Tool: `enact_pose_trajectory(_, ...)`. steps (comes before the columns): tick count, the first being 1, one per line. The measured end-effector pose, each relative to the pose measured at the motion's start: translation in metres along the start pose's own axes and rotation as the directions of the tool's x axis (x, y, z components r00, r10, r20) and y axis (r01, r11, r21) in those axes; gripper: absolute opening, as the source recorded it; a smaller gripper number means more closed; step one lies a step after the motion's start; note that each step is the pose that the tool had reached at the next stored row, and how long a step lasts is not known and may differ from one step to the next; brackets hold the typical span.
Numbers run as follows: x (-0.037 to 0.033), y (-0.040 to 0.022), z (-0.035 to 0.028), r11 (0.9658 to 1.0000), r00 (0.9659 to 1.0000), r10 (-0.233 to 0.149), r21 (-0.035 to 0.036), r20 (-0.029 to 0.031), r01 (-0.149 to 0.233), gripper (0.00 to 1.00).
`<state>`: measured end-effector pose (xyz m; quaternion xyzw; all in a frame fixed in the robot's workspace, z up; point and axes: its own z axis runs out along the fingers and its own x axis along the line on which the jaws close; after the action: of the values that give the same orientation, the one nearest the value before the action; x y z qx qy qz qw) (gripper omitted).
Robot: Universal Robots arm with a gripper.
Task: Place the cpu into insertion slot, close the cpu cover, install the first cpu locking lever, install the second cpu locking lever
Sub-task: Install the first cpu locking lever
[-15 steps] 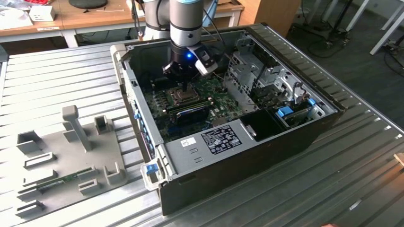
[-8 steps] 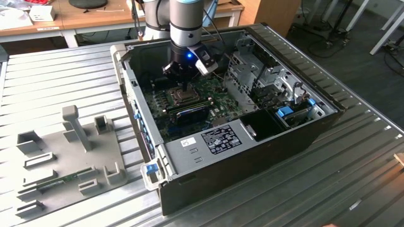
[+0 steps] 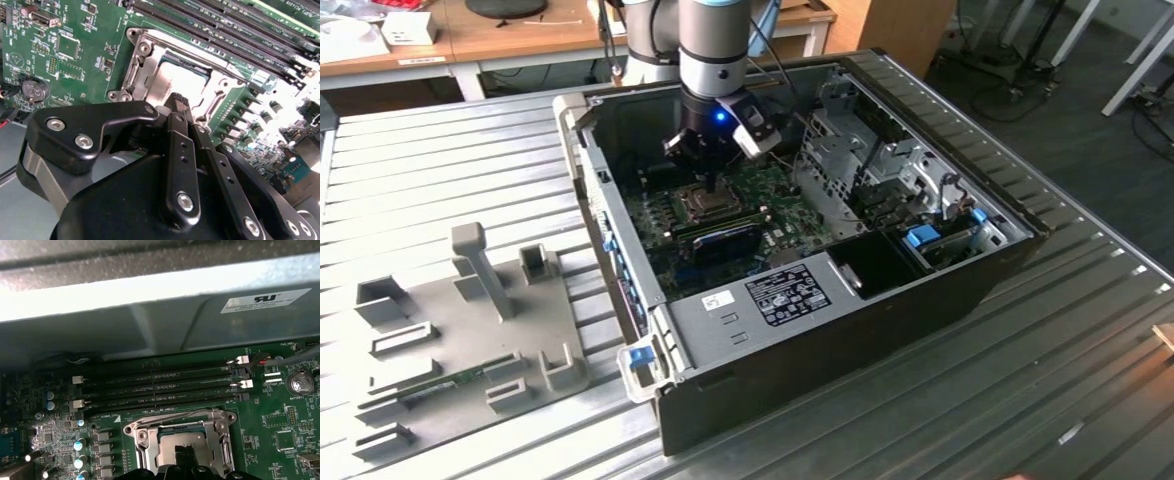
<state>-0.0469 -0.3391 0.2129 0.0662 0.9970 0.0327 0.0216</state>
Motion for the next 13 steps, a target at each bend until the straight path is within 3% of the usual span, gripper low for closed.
enact_pose_trajectory(13,-0.0008,-0.0001,-0.0034,0.9999,0.9999,-0.017,-0.0010,-0.0007,0.017,0.10)
